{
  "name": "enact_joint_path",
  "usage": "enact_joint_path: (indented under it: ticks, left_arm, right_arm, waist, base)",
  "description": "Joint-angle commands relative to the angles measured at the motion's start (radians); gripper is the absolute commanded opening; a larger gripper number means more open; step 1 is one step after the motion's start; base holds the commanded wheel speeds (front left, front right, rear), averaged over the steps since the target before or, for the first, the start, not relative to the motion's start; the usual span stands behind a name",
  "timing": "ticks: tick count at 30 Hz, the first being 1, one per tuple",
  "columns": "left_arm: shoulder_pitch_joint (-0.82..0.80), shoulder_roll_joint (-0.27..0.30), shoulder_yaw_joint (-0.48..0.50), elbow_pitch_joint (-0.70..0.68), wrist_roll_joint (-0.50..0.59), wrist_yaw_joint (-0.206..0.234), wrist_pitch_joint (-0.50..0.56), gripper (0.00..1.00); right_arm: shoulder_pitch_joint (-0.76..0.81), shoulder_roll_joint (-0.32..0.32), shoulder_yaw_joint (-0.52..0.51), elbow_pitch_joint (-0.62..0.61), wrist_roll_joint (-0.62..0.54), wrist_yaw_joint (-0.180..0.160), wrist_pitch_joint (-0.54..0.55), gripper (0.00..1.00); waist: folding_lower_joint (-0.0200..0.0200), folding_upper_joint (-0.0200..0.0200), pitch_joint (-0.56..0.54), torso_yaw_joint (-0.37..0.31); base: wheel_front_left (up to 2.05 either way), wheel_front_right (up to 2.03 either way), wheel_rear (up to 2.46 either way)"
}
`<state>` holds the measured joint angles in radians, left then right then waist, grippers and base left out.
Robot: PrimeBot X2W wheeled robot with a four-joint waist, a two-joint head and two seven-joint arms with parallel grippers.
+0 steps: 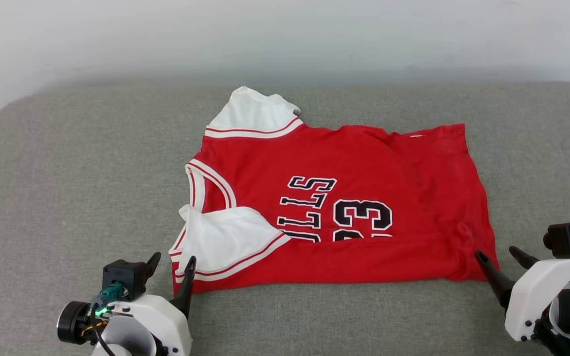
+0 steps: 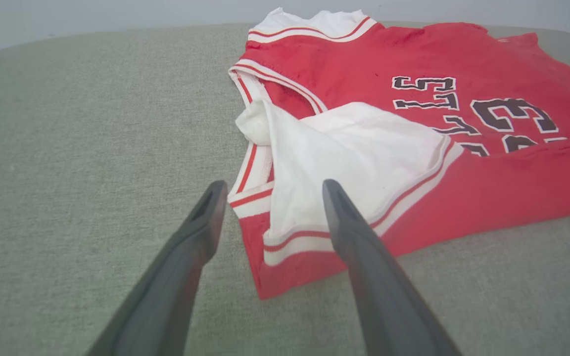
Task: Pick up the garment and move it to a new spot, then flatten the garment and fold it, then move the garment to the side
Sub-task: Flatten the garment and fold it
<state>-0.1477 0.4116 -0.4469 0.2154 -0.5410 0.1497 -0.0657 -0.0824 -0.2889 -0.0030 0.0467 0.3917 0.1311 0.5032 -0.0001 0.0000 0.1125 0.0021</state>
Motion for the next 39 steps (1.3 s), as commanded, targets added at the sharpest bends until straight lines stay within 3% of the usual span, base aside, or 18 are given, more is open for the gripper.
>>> enact_joint_path:
  ticks: [1, 14, 19, 20, 21, 22, 30, 39]
  left_arm:
    - [0.008, 0.011, -0.003, -0.016, 0.004, 0.009, 0.016, 1.0]
    - [-0.022, 0.053, -0.023, -0.012, 0.038, 0.107, 0.209, 1.0]
    - [-0.014, 0.055, -0.046, 0.019, 0.031, 0.118, 0.282, 1.0]
    - [-0.012, 0.053, -0.053, 0.025, 0.024, 0.112, 0.298, 0.75]
    - [-0.008, 0.052, -0.06, 0.028, 0.019, 0.107, 0.311, 0.31]
    - [-0.004, 0.05, -0.064, 0.028, 0.013, 0.101, 0.318, 0.0]
    - [-0.011, 0.043, -0.054, -0.007, 0.011, 0.084, 0.249, 0.0]
    - [-0.043, 0.037, -0.057, -0.118, 0.038, 0.064, 0.147, 0.0]
  right_arm:
    - [0.011, 0.015, -0.01, -0.022, -0.009, -0.001, 0.008, 1.0]
    - [0.003, 0.059, -0.045, -0.123, -0.044, -0.001, 0.043, 1.0]
    - [-0.001, 0.064, -0.046, -0.13, -0.046, -0.001, 0.038, 1.0]
    - [-0.002, 0.065, -0.046, -0.13, -0.046, -0.001, 0.037, 1.0]
    - [-0.004, 0.065, -0.047, -0.128, -0.045, -0.001, 0.036, 1.0]
    - [-0.005, 0.062, -0.046, -0.126, -0.048, -0.001, 0.035, 1.0]
    - [-0.005, 0.029, -0.05, -0.087, -0.099, -0.001, 0.05, 1.0]
    - [-0.053, 0.06, -0.078, 0.04, -0.179, -0.001, 0.103, 1.0]
  waist:
    - [0.0001, 0.0, 0.016, -0.006]
    - [0.0001, 0.0, 0.113, -0.035]
    - [0.0001, 0.0, 0.134, -0.039]
    - [0.0001, 0.0, 0.136, -0.038]
    - [0.0001, 0.0, 0.136, -0.037]
    - [0.0001, 0.0, 0.136, -0.036]
    - [0.0001, 0.0, 0.096, -0.005]
    - [0.0001, 0.0, 0.102, 0.044]
  base:
    - [0.0, 0.0, 0.0]
    - [0.0, 0.0, 0.0]
    - [0.0, 0.0, 0.0]
    - [0.0, 0.0, 0.0]
    - [0.0, 0.0, 0.0]
    - [0.0, 0.0, 0.0]
    - [0.0, 0.0, 0.0]
    - [0.0, 0.0, 0.0]
